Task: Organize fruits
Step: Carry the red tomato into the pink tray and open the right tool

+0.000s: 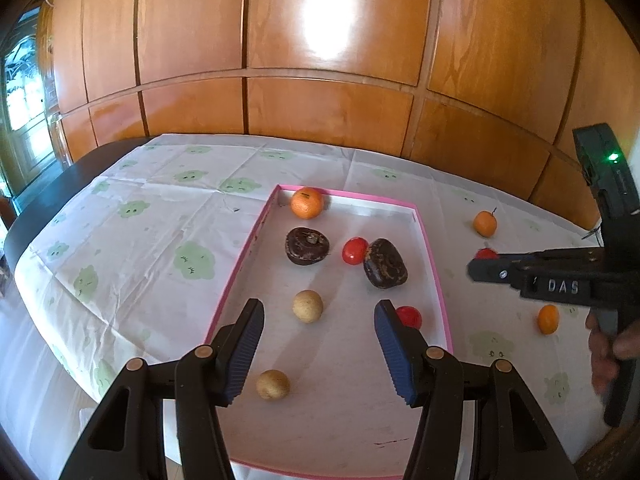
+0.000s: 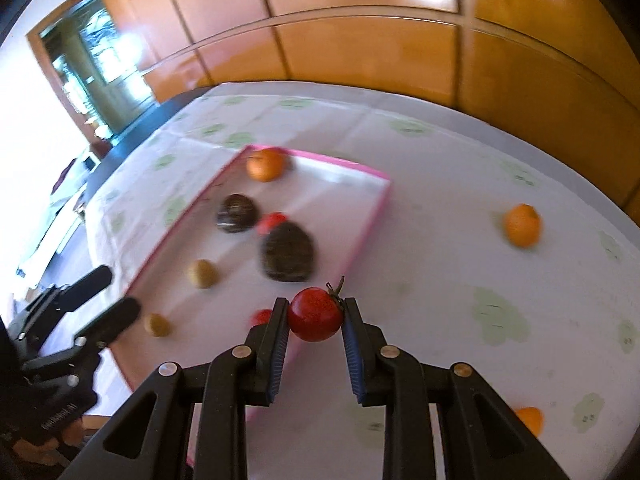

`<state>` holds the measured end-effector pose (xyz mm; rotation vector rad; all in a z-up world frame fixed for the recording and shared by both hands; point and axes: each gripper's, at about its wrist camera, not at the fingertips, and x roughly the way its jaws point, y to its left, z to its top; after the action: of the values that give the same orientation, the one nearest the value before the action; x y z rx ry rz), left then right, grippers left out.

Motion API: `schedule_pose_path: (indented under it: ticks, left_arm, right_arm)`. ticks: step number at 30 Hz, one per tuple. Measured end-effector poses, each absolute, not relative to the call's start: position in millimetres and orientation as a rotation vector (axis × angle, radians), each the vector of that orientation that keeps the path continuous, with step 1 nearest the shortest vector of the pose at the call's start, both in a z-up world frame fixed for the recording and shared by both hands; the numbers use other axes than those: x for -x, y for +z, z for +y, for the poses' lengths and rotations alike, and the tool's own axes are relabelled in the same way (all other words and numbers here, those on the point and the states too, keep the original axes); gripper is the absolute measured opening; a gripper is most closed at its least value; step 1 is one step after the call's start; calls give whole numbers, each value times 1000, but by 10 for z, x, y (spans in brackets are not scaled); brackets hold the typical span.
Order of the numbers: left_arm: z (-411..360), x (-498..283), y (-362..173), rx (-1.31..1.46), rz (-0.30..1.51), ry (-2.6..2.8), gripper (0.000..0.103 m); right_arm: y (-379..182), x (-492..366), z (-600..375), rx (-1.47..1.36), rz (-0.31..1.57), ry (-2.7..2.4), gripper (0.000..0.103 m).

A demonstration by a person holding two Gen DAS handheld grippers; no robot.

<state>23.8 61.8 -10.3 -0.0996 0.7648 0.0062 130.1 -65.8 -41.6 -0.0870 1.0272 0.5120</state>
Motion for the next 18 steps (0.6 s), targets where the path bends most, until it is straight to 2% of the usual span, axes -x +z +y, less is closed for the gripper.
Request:
schedule_pose_path:
  ticks: [18]
  left_arm:
    - [1031, -176, -154, 155, 761, 112, 58]
  right_arm:
    - [-591, -1196, -65, 20, 1086, 633, 27]
